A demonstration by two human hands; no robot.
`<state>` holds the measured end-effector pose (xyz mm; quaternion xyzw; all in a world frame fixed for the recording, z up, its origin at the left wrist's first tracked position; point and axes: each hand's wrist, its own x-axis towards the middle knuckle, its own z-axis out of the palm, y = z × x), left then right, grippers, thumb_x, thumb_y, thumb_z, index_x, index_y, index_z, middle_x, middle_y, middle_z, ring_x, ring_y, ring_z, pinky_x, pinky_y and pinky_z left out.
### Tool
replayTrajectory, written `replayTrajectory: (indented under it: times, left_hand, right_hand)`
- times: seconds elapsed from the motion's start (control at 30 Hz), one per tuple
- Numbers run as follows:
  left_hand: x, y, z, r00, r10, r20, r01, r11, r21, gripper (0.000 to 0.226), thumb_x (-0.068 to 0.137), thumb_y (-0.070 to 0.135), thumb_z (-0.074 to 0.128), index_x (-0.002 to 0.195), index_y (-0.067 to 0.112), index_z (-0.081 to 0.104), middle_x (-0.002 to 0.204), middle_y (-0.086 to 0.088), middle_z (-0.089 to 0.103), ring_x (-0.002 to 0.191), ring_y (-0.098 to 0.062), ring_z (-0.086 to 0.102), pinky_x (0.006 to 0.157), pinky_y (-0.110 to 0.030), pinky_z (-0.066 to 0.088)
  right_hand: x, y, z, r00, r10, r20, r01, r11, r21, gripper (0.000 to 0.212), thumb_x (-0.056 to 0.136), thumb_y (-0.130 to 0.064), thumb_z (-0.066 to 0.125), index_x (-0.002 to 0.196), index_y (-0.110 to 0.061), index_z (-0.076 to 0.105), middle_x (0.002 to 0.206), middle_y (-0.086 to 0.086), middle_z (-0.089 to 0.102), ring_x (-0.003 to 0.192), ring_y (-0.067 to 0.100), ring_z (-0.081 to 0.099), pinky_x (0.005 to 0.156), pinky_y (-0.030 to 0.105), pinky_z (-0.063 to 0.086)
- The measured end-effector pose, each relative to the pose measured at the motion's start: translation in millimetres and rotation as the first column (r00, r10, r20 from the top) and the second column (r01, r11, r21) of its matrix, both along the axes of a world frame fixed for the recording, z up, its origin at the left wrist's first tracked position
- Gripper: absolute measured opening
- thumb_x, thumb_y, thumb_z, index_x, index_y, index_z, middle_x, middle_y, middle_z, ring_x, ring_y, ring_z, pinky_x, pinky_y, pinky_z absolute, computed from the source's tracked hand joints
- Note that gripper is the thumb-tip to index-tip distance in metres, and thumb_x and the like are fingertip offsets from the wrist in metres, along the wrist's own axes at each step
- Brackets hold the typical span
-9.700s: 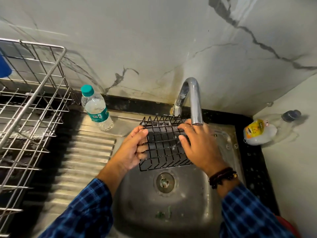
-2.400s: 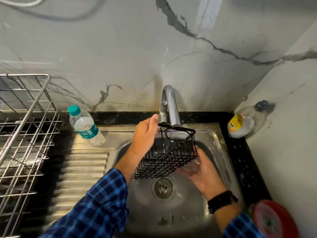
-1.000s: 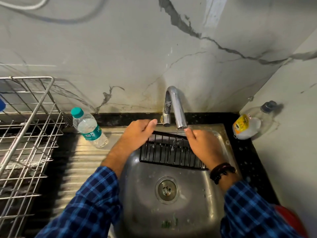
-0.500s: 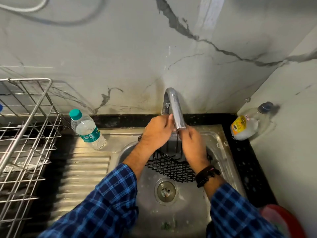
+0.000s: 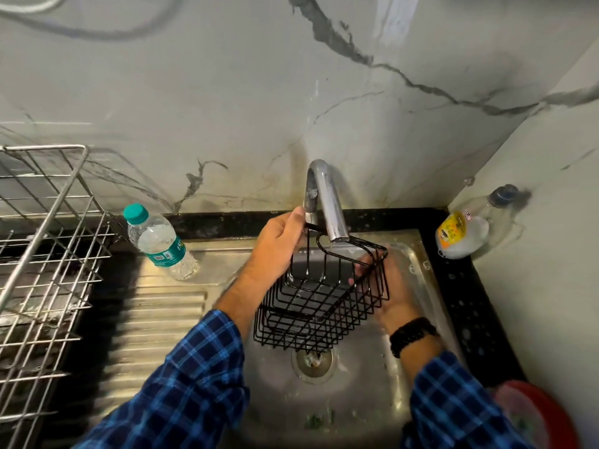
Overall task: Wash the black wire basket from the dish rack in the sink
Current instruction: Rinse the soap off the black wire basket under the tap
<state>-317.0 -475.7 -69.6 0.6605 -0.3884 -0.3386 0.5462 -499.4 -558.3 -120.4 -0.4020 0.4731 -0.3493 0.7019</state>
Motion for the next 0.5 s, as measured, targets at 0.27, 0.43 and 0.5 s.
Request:
replayTrajectory:
  times: [0.27, 0.43, 0.5]
  left_hand:
    - [-24, -6, 0, 0.963, -0.073, 0.258, 0.06, 0.996, 0.059, 0.044, 0.108, 0.028, 0.041, 0.067, 0.02, 0.053, 0.059, 0.004, 0.048, 0.05, -0.007, 0.041, 0.051, -0.026, 0.037]
    - [-26, 2, -16, 0.977, 0.041, 0.21, -0.036, 0.999, -0.028, 0.043, 0.109, 0.028, 0.039, 0.072, 0.015, 0.058, 0.058, 0.005, 0.051, 0.049, -0.006, 0.046, 0.049, -0.024, 0.04]
    - [-21, 5, -18, 0.96, -0.049, 0.276, 0.065, 0.997, -0.048, 0.036, 0.109, 0.029, 0.039, 0.08, 0.021, 0.059, 0.063, 0.008, 0.058, 0.051, -0.006, 0.055, 0.05, -0.023, 0.046]
  right_hand:
    - [37, 22, 66, 0.603, 0.107, -0.791, -0.656, 0.632, -0.414, 0.039, 0.107, -0.038, 0.036, 0.074, -0.027, 0.052, 0.063, -0.008, 0.047, 0.054, 0.007, 0.044, 0.049, 0.019, 0.032]
    - [35, 13, 59, 0.663, 0.148, -0.734, -0.634, 0.632, -0.446, 0.039, 0.106, -0.033, 0.041, 0.074, -0.021, 0.058, 0.065, -0.001, 0.056, 0.058, 0.016, 0.052, 0.053, 0.032, 0.039]
    - [30, 11, 54, 0.766, 0.131, -0.629, -0.493, 0.748, -0.444, 0.042, 0.106, -0.033, 0.042, 0.082, -0.008, 0.066, 0.07, 0.007, 0.062, 0.064, 0.023, 0.057, 0.06, 0.036, 0.043]
